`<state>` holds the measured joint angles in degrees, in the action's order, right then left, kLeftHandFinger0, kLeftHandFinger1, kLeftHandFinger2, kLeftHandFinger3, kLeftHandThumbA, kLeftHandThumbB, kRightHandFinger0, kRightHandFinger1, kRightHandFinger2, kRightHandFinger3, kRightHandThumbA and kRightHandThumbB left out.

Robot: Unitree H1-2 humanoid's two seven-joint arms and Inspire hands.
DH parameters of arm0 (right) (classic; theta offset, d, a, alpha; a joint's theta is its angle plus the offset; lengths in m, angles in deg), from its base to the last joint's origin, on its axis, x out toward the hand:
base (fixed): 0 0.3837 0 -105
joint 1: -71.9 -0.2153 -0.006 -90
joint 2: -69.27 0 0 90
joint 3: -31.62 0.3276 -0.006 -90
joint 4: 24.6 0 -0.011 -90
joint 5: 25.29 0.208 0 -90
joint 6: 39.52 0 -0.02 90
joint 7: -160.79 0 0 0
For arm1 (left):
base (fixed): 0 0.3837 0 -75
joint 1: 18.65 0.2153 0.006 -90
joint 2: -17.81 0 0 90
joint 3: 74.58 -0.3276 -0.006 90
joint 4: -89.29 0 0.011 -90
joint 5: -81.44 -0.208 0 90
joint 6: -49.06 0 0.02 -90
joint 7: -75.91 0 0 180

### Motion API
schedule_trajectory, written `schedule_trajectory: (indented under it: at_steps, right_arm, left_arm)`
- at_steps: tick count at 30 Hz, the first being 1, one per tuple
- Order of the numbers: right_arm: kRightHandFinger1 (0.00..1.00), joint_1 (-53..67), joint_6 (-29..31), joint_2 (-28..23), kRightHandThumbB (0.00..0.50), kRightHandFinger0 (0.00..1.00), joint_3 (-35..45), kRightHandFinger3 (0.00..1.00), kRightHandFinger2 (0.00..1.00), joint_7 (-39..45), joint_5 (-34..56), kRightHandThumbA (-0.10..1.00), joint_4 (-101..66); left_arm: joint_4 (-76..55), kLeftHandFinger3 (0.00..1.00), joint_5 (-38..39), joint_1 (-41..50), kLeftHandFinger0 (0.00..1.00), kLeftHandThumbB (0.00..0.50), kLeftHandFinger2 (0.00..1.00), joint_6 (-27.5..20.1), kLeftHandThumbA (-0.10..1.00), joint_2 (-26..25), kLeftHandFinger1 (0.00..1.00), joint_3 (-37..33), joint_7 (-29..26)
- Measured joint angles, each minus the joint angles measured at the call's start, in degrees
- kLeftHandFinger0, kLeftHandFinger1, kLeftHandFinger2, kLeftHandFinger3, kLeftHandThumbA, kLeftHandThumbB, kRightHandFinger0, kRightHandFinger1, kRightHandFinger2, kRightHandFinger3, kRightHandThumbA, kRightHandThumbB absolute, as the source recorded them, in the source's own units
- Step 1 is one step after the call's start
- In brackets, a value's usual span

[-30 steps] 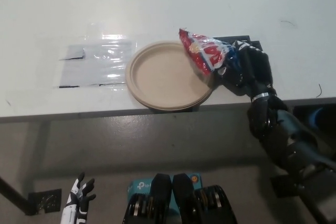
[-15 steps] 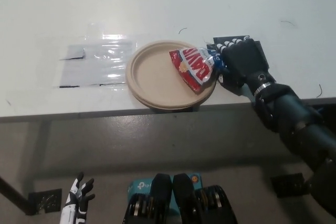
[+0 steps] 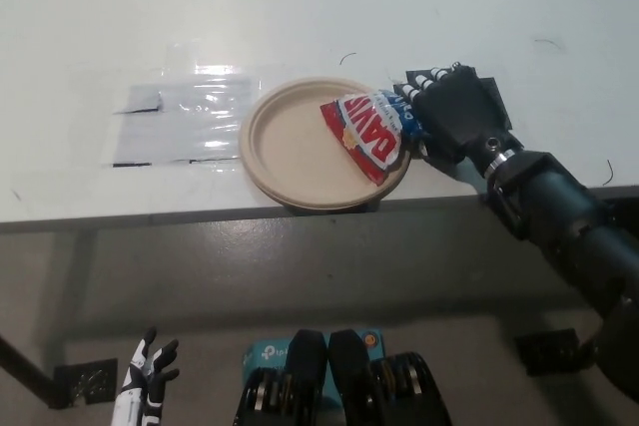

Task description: The robot picks up a small bag of sunflower seeds on the right hand side and take it to the empty plate on the left hand side then pours some sunflower seeds on to the plate.

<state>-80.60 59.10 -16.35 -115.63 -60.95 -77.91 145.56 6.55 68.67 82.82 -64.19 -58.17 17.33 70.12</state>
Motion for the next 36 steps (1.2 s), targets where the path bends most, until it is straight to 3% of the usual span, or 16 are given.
schedule_trajectory:
  at_steps: [3, 4, 6, 9, 12, 14, 17, 20, 22, 24, 26, 28, 32, 36]
  right_arm:
    - [0.16, -0.3, -0.6, 0.0, 0.294, 0.00, -0.2, 0.55, 0.62, -0.4, -0.7, -0.10, 0.0]
    - [0.16, -0.4, -0.7, 0.0, 0.262, 0.00, -0.2, 0.55, 0.62, -0.6, -0.9, -0.10, 0.0]
    - [0.17, -0.5, -0.8, 0.0, 0.245, 0.00, -0.2, 0.58, 0.64, -0.9, -1.3, -0.10, 0.0]
    - [0.19, -0.9, -0.8, 0.0, 0.246, 0.00, -0.1, 0.60, 0.67, -1.0, -1.7, -0.10, 0.0]
    - [0.12, -1.4, -0.8, 0.0, 0.250, 0.00, -0.2, 0.49, 0.57, -1.0, -2.3, -0.10, 0.0]
    - [0.12, -2.1, -0.8, 0.1, 0.252, 0.00, -0.1, 0.49, 0.57, -1.1, -2.7, -0.10, 0.0]
    - [0.10, -3.4, -0.8, 0.3, 0.301, 0.00, 0.1, 0.46, 0.58, -1.1, -2.9, -0.10, 0.0]
    - [0.06, -4.3, -0.6, 0.4, 0.306, 0.00, 0.3, 0.41, 0.55, -1.1, -2.9, -0.10, 0.0]
    - [0.05, -4.8, -0.4, 0.5, 0.288, 0.00, 0.4, 0.41, 0.55, -1.2, -2.9, -0.10, 0.0]
    - [0.05, -5.2, -0.5, 0.5, 0.300, 0.00, 0.4, 0.43, 0.55, -1.2, -3.1, -0.10, 0.0]
    - [0.00, -5.5, -0.4, 0.5, 0.317, 0.00, 0.4, 0.31, 0.46, -1.2, -3.4, -0.10, 0.0]
    - [0.00, -5.8, -0.5, 0.5, 0.324, 0.00, -0.2, 0.27, 0.46, -1.2, -4.0, -0.10, 0.0]
    - [0.01, -6.8, -0.9, 0.5, 0.305, 0.00, -3.2, 0.28, 0.51, -1.9, -6.5, -0.10, 0.0]
    - [0.00, -7.0, -0.8, 0.5, 0.272, 0.00, -3.7, 0.27, 0.47, -1.9, -7.5, -0.10, 0.0]
  left_arm:
    - [0.0, 1.00, 0.0, 0.0, 0.82, 0.127, 0.86, 0.0, 1.00, 0.0, 0.87, 0.0, 0.0]
    - [0.0, 1.00, 0.0, 0.0, 0.82, 0.126, 0.86, 0.0, 1.00, 0.0, 0.87, 0.0, 0.0]
    - [0.0, 1.00, 0.0, 0.0, 0.81, 0.128, 0.86, 0.0, 1.00, 0.0, 0.87, 0.0, 0.0]
    - [0.0, 1.00, 0.0, 0.1, 0.81, 0.124, 0.85, 0.0, 1.00, 0.0, 0.87, 0.0, 0.0]
    - [0.0, 1.00, -0.1, 0.1, 0.82, 0.125, 0.84, 0.0, 1.00, 0.0, 0.87, 0.0, 0.0]
    - [0.0, 1.00, 0.0, 0.2, 0.83, 0.122, 0.84, -0.1, 1.00, 0.0, 0.87, 0.0, 0.0]
    - [-0.1, 1.00, 0.0, 0.3, 0.81, 0.117, 0.83, -0.1, 1.00, 0.0, 0.86, 0.0, 0.0]
    - [-0.3, 1.00, -0.1, 0.3, 0.80, 0.122, 0.82, -0.1, 1.00, 0.0, 0.85, 0.0, 0.0]
    - [-0.4, 1.00, -0.1, 0.3, 0.80, 0.109, 0.82, -0.1, 1.00, 0.0, 0.85, 0.0, 0.0]
    - [-0.6, 1.00, -0.1, 0.3, 0.80, 0.103, 0.82, -0.1, 1.00, 0.0, 0.86, 0.0, 0.0]
    - [-0.6, 1.00, -0.1, 0.3, 0.80, 0.107, 0.81, -0.1, 1.00, -0.1, 0.85, 0.0, 0.0]
    - [-0.6, 1.00, -0.2, 0.3, 0.81, 0.112, 0.81, -0.1, 1.00, -0.1, 0.85, 0.0, 0.0]
    - [-0.6, 1.00, -0.2, 0.3, 0.82, 0.105, 0.80, -0.1, 1.00, -0.1, 0.84, 0.0, 0.0]
    - [-0.6, 1.00, -0.2, 0.2, 0.83, 0.104, 0.80, -0.1, 1.00, -0.1, 0.84, 0.0, 0.0]
